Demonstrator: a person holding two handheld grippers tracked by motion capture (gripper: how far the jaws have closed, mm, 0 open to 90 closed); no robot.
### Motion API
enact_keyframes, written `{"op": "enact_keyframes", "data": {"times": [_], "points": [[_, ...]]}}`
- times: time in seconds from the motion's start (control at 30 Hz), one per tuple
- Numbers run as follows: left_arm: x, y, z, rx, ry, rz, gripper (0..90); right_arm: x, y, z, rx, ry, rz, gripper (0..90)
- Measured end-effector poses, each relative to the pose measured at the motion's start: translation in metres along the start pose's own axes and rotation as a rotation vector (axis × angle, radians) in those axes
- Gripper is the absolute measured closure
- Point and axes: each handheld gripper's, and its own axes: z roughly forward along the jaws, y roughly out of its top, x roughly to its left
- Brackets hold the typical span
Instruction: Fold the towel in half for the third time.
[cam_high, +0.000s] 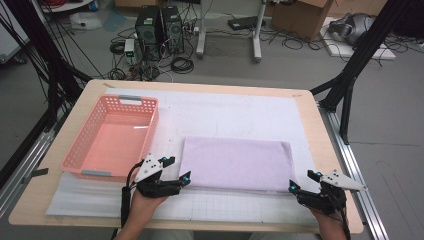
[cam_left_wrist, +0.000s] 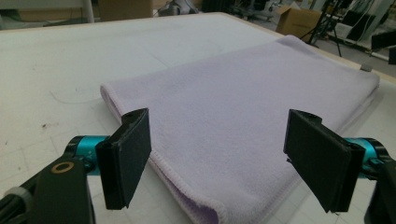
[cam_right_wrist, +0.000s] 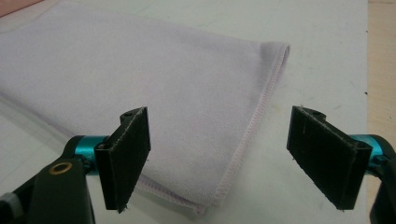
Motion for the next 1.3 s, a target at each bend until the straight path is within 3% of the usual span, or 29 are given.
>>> {"op": "enact_keyframes", "data": {"times": [0.4, 0.67, 1.03, 1.17, 1.3], "points": [[0.001, -0.002, -0.002, 0.005, 0.019, -0.026, 24.2, -0.004, -0.001, -0.002, -0.012, -0.007, 0.014, 20.5], [-0.002, -0.004, -0.004, 0.041, 0.036, -0.039, 25.3, -0.001, 0.001, 0.003, -0.005, 0.016, 0.009, 20.5], [0.002, -0.012, 0.003, 0.158, 0.061, -0.080, 28.8, 0.001, 0.001, 0.008, 0.009, 0.027, -0.005, 20.5], [0.004, -0.014, 0.006, 0.214, 0.067, -0.102, 33.5, 0.004, 0.001, 0.011, 0.020, 0.036, -0.007, 20.6], [0.003, -0.014, 0.008, 0.244, 0.057, -0.093, 41.4, 0.007, 0.002, 0.014, 0.026, 0.045, -0.014, 20.6]]}}
